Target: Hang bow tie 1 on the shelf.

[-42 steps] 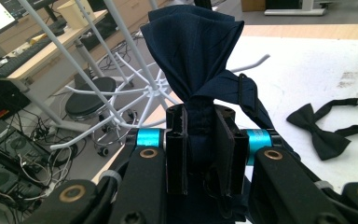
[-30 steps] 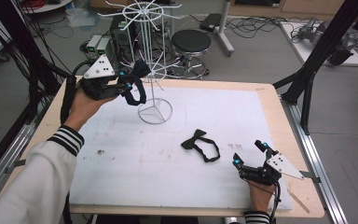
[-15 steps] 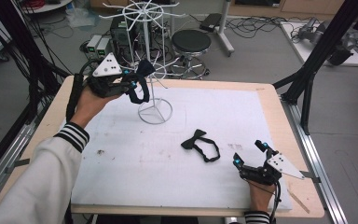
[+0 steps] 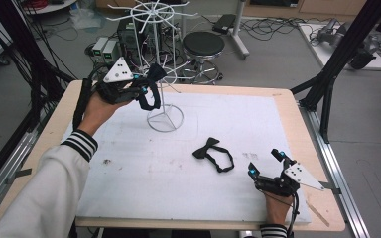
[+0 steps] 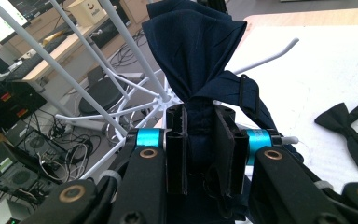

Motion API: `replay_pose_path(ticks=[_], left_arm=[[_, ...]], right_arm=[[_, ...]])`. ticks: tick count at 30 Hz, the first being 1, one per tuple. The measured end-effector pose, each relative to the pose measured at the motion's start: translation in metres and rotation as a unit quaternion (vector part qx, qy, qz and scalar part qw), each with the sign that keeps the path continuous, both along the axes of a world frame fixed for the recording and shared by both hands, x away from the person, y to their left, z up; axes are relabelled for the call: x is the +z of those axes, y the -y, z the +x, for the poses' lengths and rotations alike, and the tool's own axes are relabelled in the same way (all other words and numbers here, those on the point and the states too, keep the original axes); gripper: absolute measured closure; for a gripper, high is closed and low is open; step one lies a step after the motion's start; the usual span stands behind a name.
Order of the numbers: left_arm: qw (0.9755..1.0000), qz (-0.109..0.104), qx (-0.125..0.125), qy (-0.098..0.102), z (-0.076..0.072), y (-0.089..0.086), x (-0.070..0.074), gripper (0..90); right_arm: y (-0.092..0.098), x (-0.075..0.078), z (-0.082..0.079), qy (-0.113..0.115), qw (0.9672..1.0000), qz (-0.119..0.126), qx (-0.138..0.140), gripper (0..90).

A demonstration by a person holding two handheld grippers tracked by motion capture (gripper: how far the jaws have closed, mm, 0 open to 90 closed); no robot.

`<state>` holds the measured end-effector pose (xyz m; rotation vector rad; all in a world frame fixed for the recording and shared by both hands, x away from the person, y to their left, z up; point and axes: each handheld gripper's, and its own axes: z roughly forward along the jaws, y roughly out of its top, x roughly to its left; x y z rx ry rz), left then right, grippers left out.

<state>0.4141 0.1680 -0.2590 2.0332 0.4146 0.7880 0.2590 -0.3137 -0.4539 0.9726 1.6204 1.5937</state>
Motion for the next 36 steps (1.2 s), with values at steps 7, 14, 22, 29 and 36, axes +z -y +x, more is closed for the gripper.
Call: replay_pose_path(ticks=[7,14,22,29,36], left_arm=[[0.9999,0.011,0.008,0.001,0.0021,0.0025,-0.0027,75.6],[0.9996,0.019,0.019,-0.001,0.0041,0.0047,-0.0046,75.2],[0.9987,0.018,0.048,-0.007,0.0031,0.0048,-0.0041,66.1],[0.9983,0.005,0.057,-0.011,0.0022,0.0019,-0.0015,59.6],[0.9974,-0.011,0.066,-0.028,0.0031,0.0021,0.0028,54.9]], right_arm=[[0.0001,0.0,0.0001,0.001,1.0,0.0,0.0,1.3],[0.0003,0.0,0.0001,0.001,1.0,-0.001,0.0,1.4],[-0.0003,0.0,-0.0005,-0.003,1.0,0.001,0.001,1.4],[-0.0006,0.0,-0.0006,-0.003,1.0,0.001,0.001,1.3],[-0.0006,0.0001,-0.0007,-0.003,1.0,0.0,0.001,1.3]])
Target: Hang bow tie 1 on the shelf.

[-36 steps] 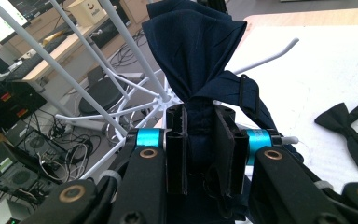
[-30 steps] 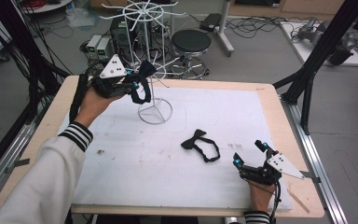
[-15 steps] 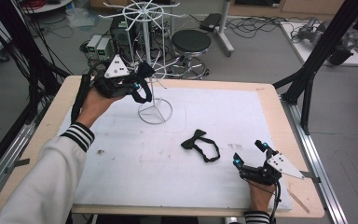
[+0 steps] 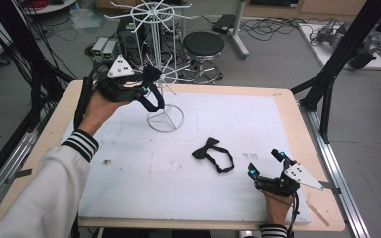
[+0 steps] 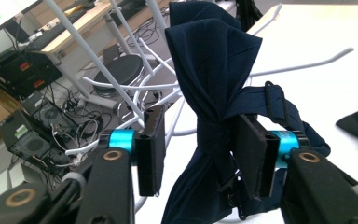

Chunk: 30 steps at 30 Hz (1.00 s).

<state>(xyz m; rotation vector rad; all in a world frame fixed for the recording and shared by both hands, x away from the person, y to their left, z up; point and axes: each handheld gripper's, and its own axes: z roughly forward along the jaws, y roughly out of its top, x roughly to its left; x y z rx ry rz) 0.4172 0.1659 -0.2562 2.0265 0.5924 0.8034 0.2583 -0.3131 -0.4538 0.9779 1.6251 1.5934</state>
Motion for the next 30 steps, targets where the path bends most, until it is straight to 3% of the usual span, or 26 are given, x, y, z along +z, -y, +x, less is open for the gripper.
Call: replay_pose_path(ticks=[11,14,19,22,27,30], left_arm=[[0.9988,-0.035,0.02,-0.026,0.0028,0.0025,0.004,38.0],[0.9977,-0.045,0.027,-0.042,0.004,0.0026,0.004,28.3],[0.9969,-0.058,0.032,-0.043,0.0048,0.0016,0.0052,19.6],[0.9962,-0.058,0.036,-0.054,0.0057,0.0011,0.0059,16.0],[0.9964,-0.052,0.04,-0.053,0.0047,0.0027,0.0064,14.8],[0.9957,-0.053,0.037,-0.066,0.0055,0.003,0.0059,13.0]], right_arm=[[0.0001,0.0,0.0,0.0,1.0,0.0,0.0,1.3],[0.0,0.0,0.0,-0.001,1.0,0.0,0.001,1.4],[0.0,0.0,0.0,0.0,1.0,0.0,0.001,1.4],[0.0,0.0,0.0,0.0,1.0,0.0,0.0,1.3],[-0.0002,-0.0001,0.0,0.0,1.0,0.0,0.0,1.3],[0.0001,0.0,0.0002,0.001,1.0,-0.002,0.0,1.4]])
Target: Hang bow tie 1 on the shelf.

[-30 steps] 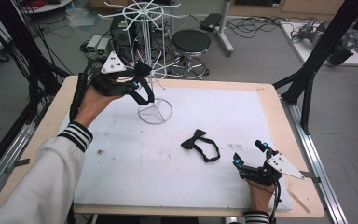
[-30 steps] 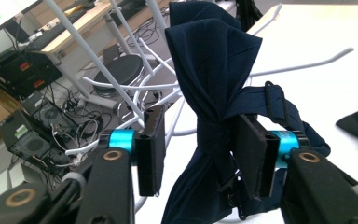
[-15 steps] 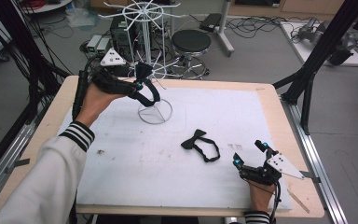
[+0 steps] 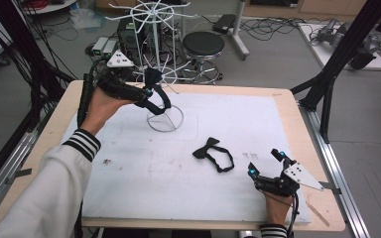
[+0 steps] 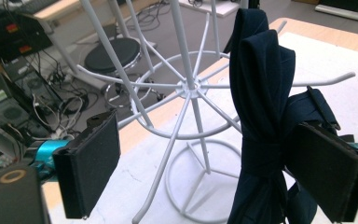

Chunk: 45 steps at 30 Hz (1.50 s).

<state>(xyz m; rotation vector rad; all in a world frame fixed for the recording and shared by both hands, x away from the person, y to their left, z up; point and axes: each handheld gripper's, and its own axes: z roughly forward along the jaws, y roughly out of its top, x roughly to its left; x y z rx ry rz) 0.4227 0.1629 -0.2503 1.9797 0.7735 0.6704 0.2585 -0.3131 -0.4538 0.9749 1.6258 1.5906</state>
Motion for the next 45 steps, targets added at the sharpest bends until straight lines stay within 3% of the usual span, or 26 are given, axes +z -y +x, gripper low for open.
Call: replay_pose_path(ticks=[2,12,17,20,29,34,39,45], left_arm=[[0.9999,0.009,0.005,0.002,0.0,0.002,-0.001,13.0],[0.9996,0.01,0.014,-0.02,-0.001,0.002,0.002,13.0],[0.9988,0.01,0.017,-0.045,0.0,0.004,0.005,13.1],[0.9976,0.023,0.026,-0.059,0.002,0.005,0.01,13.1],[0.9934,0.018,0.044,-0.104,0.009,0.006,0.013,13.1],[0.9936,0.014,0.04,-0.105,0.009,0.007,0.013,13.1],[0.9917,0.014,0.035,-0.123,0.01,0.006,0.011,13.1],[0.9919,0.01,0.031,-0.123,0.006,0.002,0.013,13.1]], right_arm=[[0.0,0.0,0.0,0.0,1.0,0.001,0.0,1.4],[0.0,0.0,0.0,-0.001,1.0,0.002,0.001,1.3],[0.0,0.0,0.0,-0.002,1.0,0.003,0.001,1.3],[0.0,0.0,0.0,-0.002,1.0,0.001,-0.001,1.3],[0.0,0.0,0.0,-0.002,1.0,0.001,0.0,1.4],[0.0,0.0,0.0,-0.001,1.0,0.0,-0.001,1.4],[0.0,0.0,0.0,-0.001,1.0,0.001,-0.001,1.4],[0.0,0.0,0.0,-0.001,1.0,-0.001,-0.001,1.3]])
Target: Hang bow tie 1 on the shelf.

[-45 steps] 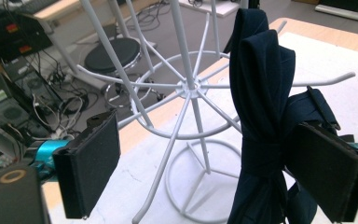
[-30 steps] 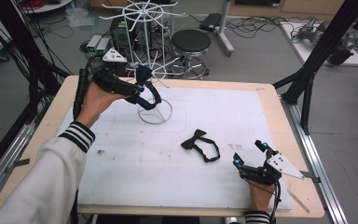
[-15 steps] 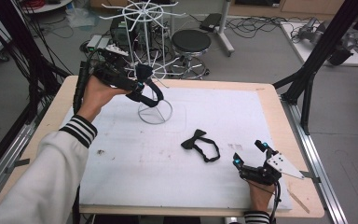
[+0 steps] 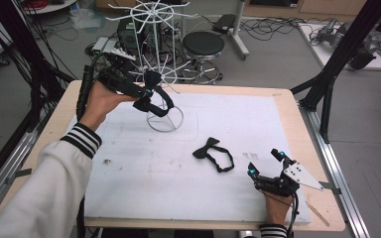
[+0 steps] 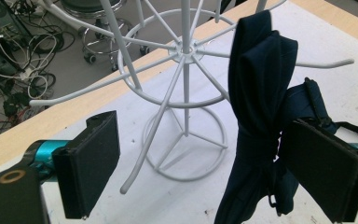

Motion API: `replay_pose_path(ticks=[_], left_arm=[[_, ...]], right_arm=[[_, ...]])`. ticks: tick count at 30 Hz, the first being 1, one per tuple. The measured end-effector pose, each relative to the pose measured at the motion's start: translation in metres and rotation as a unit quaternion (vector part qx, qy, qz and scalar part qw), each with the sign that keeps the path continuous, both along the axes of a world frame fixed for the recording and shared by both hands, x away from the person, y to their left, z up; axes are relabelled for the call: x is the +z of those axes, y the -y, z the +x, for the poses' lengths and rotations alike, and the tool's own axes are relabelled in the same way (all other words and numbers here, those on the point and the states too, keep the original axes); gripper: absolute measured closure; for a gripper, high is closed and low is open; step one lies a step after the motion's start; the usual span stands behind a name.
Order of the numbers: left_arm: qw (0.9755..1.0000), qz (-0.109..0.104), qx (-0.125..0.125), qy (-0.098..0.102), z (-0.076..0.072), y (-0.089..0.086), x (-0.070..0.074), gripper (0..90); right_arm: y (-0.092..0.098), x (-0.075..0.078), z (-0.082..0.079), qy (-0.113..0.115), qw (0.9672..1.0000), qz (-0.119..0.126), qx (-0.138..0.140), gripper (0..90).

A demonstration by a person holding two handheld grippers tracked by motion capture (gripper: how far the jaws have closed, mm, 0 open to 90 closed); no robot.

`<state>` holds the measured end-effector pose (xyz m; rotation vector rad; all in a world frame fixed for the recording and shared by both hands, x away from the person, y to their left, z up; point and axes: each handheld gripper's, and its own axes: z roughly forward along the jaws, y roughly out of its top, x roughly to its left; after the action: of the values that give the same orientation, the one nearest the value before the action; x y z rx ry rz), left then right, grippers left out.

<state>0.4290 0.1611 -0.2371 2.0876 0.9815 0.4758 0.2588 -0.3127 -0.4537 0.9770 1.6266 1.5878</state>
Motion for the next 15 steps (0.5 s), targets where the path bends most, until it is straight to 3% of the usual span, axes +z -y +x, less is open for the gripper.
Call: replay_pose_path(ticks=[15], left_arm=[[0.9999,-0.002,0.013,0.001,-0.0034,-0.0061,-0.0014,13.3]], right_arm=[[0.0001,0.0,0.0,0.001,1.0,-0.001,0.0,1.4]])
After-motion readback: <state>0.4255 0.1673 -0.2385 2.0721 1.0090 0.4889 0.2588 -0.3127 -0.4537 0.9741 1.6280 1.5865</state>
